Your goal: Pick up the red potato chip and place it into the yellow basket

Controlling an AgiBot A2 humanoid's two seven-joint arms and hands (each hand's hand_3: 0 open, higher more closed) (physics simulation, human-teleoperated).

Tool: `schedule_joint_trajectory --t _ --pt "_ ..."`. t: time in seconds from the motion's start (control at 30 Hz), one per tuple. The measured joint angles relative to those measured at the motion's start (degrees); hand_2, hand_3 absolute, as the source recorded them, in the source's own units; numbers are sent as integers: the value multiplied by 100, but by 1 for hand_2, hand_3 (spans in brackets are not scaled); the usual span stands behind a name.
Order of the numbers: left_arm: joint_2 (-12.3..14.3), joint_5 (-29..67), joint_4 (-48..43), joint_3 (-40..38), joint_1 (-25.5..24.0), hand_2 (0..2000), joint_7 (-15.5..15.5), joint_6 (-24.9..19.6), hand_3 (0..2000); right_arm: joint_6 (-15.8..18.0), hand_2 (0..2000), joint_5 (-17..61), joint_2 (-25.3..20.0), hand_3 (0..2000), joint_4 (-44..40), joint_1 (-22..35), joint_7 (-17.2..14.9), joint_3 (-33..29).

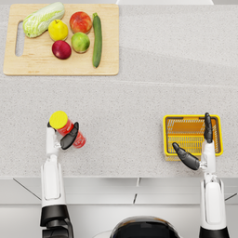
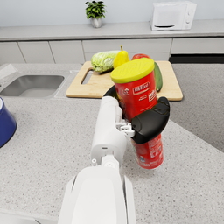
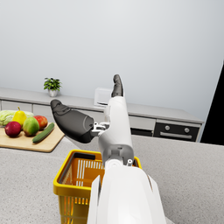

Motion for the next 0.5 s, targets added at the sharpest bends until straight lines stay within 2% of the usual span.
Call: schedule_joint_trajectory --t 0.1,0.23,0.37,0.5 --pt "20 0 -1234 -29 -97 2000 -1 -99 2000 0 0 0 -31 0 -82 -3 0 270" --pt "52 -1 -2322 236 -62 2000 12 -241 2000 0 0 0 -83 0 3 4 0 773" --pt "170 -2 -3112 821 99 2000 2 -310 2000 0 0 1 -255 0 40 158 0 1378" --pt "434 -2 -3415 1629 299 2000 -8 -336 2000 0 0 0 -491 0 -120 395 0 1849"
